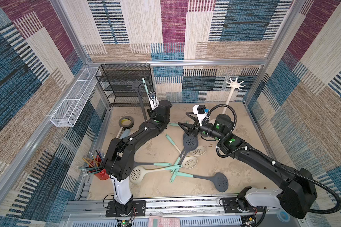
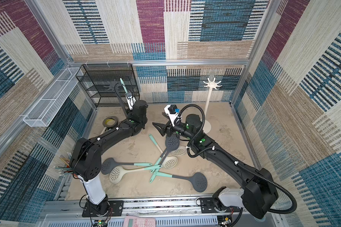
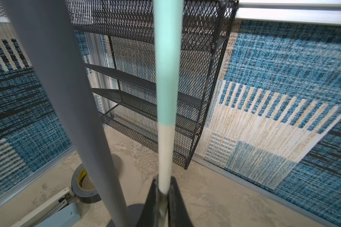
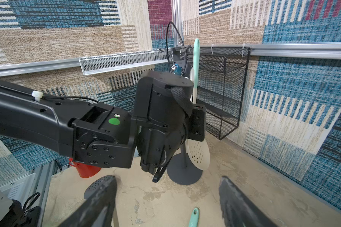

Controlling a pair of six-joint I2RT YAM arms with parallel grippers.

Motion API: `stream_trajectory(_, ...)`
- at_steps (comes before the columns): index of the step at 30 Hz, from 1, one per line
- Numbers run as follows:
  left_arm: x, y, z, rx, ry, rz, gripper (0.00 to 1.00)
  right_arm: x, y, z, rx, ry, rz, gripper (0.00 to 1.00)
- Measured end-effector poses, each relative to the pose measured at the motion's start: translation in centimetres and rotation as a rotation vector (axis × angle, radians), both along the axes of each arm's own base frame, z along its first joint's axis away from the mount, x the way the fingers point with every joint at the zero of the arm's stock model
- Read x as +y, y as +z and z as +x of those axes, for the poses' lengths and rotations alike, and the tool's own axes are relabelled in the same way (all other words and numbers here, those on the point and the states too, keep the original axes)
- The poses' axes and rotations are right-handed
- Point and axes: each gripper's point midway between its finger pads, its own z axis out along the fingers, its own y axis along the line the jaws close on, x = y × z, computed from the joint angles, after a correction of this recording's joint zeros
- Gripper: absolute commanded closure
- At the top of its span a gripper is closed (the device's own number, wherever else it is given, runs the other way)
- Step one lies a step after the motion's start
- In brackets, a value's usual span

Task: Hang the skimmer on the kitchen utensil rack
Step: Hang the skimmer on the rack.

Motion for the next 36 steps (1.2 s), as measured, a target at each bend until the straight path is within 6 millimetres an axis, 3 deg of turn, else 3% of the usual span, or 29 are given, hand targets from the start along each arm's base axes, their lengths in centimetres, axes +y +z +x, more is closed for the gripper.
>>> stream_trajectory(36,0.5,-1.7,-0.2,-0.033,0.020,-0.165,1.00,-0.5,-0.8,0.4,0.011,-0.042,-0.009,0.16)
